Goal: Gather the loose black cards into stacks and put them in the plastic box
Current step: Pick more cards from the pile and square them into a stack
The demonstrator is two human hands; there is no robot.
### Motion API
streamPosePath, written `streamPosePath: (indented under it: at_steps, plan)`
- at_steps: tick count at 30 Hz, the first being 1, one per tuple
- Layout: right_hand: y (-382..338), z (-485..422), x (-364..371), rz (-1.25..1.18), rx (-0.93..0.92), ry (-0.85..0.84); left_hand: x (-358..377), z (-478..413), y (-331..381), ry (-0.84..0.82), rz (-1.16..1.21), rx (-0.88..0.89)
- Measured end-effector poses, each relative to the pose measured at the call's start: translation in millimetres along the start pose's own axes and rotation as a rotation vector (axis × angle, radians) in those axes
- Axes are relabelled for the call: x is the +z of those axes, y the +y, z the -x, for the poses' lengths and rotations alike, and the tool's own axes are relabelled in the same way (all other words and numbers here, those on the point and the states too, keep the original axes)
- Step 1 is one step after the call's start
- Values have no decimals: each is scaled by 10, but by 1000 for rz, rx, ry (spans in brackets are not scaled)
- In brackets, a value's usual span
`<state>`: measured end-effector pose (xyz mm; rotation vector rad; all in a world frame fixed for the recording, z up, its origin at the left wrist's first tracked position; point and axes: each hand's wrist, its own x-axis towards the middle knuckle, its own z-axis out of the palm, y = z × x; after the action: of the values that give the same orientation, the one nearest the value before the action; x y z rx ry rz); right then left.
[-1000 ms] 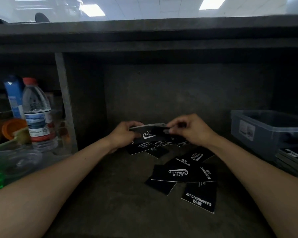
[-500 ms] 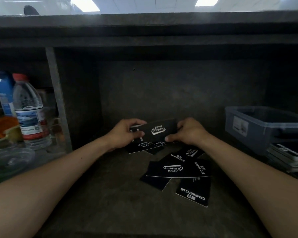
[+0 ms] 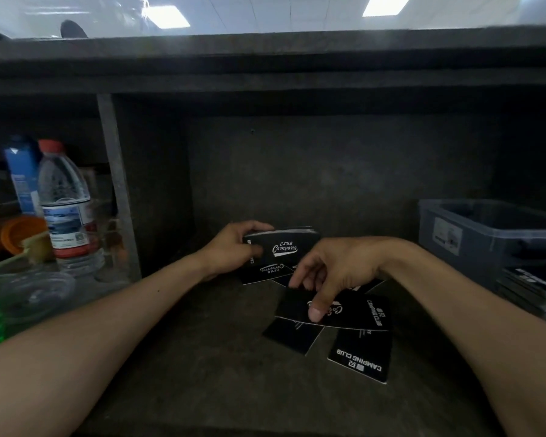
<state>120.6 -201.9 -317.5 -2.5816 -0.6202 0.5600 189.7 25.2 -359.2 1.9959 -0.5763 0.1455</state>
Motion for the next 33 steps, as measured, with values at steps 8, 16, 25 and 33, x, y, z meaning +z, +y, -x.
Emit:
streamPosePath:
  at_steps: [8, 16, 25, 33]
  plan:
    - [159, -31, -144, -932, -64, 621, 0, -43, -22, 12, 49, -71]
    - [232, -293, 96, -959, 12, 784, -36, -58, -28, -73, 216, -160]
    - [155, 36, -102, -224, -47, 221, 28, 9, 24, 23, 38, -49]
    - [18, 14, 26, 0, -84, 120, 32, 0, 17, 17, 51, -43]
